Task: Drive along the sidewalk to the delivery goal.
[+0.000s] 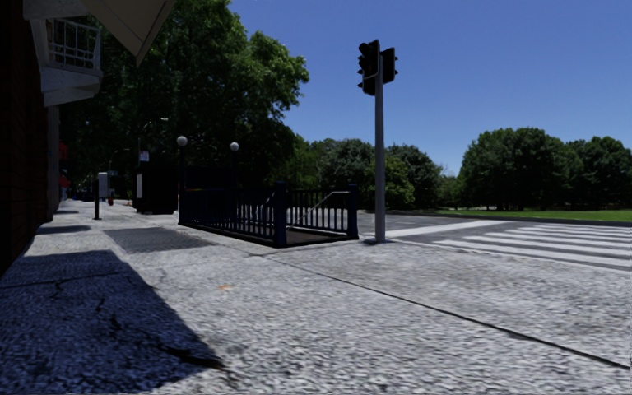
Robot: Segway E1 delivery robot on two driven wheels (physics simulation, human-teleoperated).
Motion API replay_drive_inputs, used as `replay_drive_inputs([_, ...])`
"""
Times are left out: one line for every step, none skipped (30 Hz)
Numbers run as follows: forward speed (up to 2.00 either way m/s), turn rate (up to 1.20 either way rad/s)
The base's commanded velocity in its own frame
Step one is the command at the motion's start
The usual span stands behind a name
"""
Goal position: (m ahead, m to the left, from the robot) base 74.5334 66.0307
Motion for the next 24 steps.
replay_drive_inputs([2.00, 0.53])
replay_drive_inputs([2.00, 0.53])
replay_drive_inputs([2.00, 0.54])
replay_drive_inputs([2.00, 0.54])
replay_drive_inputs([2.00, 0.54])
replay_drive_inputs([2.00, 0.54])
replay_drive_inputs([2.00, 0.54])
replay_drive_inputs([2.00, 0.54])
replay_drive_inputs([2.00, 0.54])
replay_drive_inputs([2.00, 0.54])
replay_drive_inputs([2.00, 0.54])
replay_drive_inputs([2.00, 0.55])
replay_drive_inputs([2.00, 0.55])
replay_drive_inputs([2.00, 0.55])
replay_drive_inputs([2.00, 0.55])
replay_drive_inputs([2.00, 0.55])
replay_drive_inputs([2.00, 0.55])
replay_drive_inputs([2.00, 0.55])
replay_drive_inputs([2.00, 0.55])
replay_drive_inputs([2.00, 0.55])
replay_drive_inputs([2.00, 0.55])
replay_drive_inputs([2.00, 0.55])
replay_drive_inputs([2.00, 0.55])
replay_drive_inputs([2.00, 0.55])
